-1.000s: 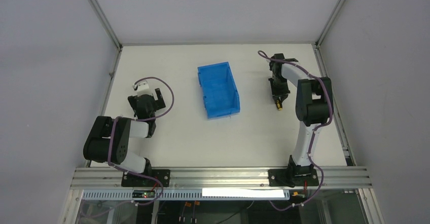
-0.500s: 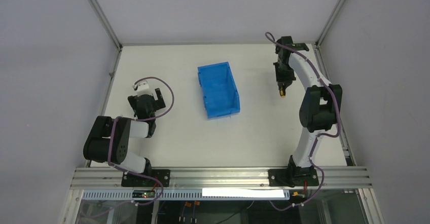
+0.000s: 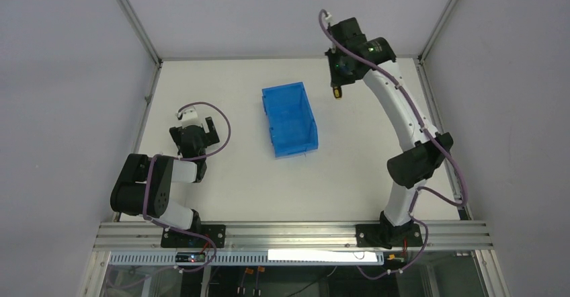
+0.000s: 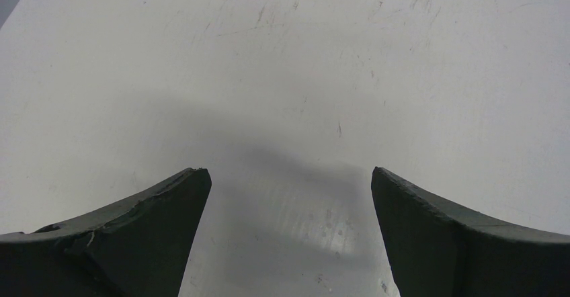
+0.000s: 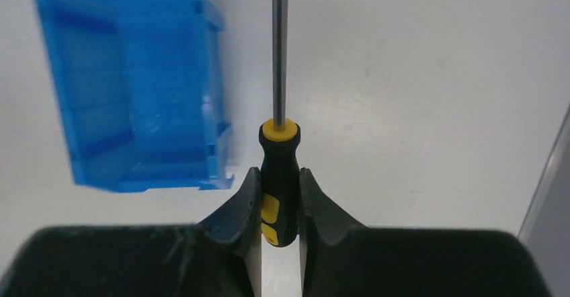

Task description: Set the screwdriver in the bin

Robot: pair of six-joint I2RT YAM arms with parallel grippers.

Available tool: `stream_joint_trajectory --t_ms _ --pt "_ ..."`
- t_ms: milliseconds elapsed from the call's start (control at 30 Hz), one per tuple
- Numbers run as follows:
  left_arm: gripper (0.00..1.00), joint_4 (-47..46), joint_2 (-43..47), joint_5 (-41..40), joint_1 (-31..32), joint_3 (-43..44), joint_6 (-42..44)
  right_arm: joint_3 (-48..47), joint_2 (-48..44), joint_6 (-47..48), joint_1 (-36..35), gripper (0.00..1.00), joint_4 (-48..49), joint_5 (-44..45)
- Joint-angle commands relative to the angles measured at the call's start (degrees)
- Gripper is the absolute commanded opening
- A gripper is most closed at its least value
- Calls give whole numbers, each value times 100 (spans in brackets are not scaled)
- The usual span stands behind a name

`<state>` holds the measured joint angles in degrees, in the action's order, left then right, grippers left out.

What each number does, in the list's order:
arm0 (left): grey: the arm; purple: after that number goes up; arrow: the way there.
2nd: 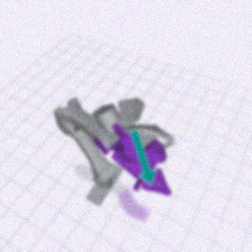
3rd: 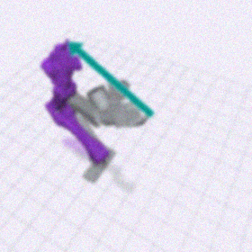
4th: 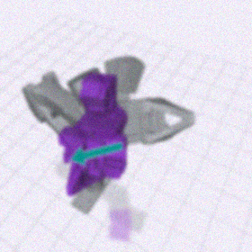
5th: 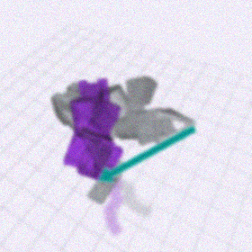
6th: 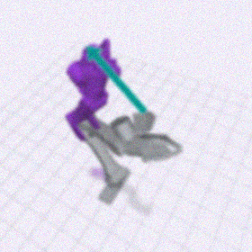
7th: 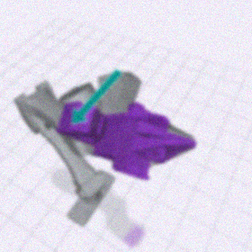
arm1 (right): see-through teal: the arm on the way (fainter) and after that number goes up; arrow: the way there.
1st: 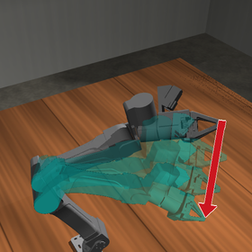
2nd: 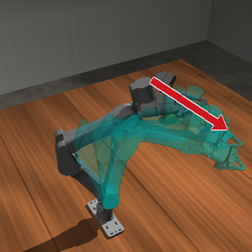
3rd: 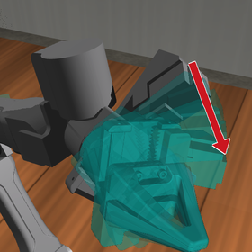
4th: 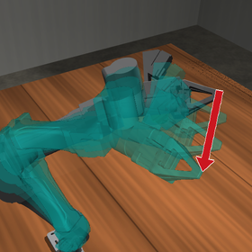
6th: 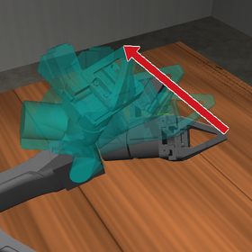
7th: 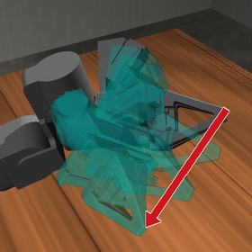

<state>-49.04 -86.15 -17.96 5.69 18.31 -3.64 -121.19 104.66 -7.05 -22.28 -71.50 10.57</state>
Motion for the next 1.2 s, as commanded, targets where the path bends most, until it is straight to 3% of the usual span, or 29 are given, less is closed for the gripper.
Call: stream_joint_trajectory --t_ms 0,300,767,1033,1167 --pt "99 -124 10 -51 46 129 -49 -450 25 -146 -847 0 461 111" --pt "99 -124 11 -50 46 129 -54 -244 873 -406 -1779 0 1111 -180" --pt "99 -124 11 -50 46 129 -54 1261 1810 -1076 -1889 0 2041 -346" --pt "99 -124 10 -51 46 129 -49 1174 2389 -1149 -1955 1 2036 -184" --pt "99 -124 15 -51 46 129 -49 1062 2446 -1149 -1977 28 1886 -105"
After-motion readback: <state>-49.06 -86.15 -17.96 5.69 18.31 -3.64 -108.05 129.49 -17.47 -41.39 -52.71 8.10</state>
